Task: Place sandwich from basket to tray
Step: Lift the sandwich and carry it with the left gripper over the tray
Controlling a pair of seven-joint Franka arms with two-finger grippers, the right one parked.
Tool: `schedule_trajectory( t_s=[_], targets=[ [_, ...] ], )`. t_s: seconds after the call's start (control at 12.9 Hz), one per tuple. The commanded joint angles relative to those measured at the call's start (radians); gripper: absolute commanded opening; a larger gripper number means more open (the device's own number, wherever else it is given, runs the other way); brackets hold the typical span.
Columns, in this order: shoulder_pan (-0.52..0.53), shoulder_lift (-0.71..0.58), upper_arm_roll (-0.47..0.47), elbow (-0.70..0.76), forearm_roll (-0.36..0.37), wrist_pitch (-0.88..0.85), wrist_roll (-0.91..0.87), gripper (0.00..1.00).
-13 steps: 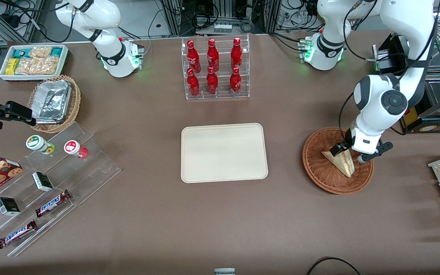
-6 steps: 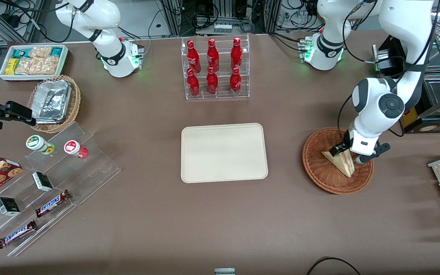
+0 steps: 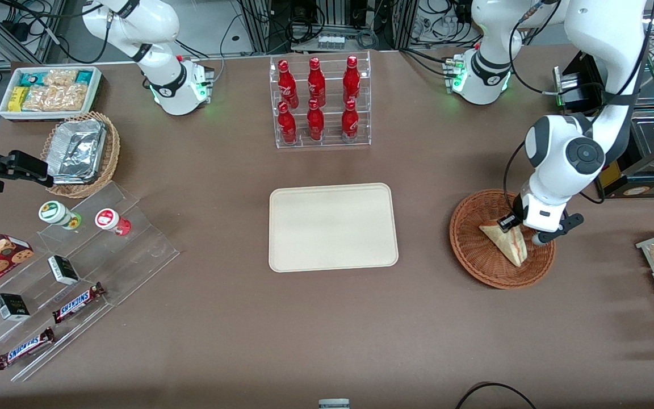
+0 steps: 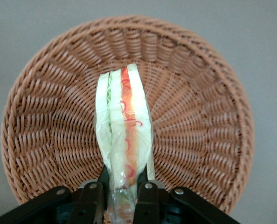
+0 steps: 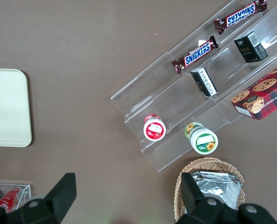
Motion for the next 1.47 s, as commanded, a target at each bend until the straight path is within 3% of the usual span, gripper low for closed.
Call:
schedule_trajectory(
  t_s=[0.0,0.31,0.54,0.85,1.16,1.4],
  targets=[
    [-0.018,-0.086,-0.002,0.052,0.017,-0.146,-0.033,0.00],
    [-0.109,-0.091,-0.019,0.323,0.019,-0.526,-0.035,0.00],
    [-0.246,-0.080,-0.022,0.424,0.017,-0.654,-0.035,0.00],
    [-0.430,0.018,-0.022,0.509,0.008,-0.657,-0.104,0.00],
    [-0.567,0.211,-0.022,0.682,0.002,-0.648,-0.151,0.00],
    [-0.635,0.317,-0.022,0.733,0.002,-0.567,-0.164,0.00]
  ],
)
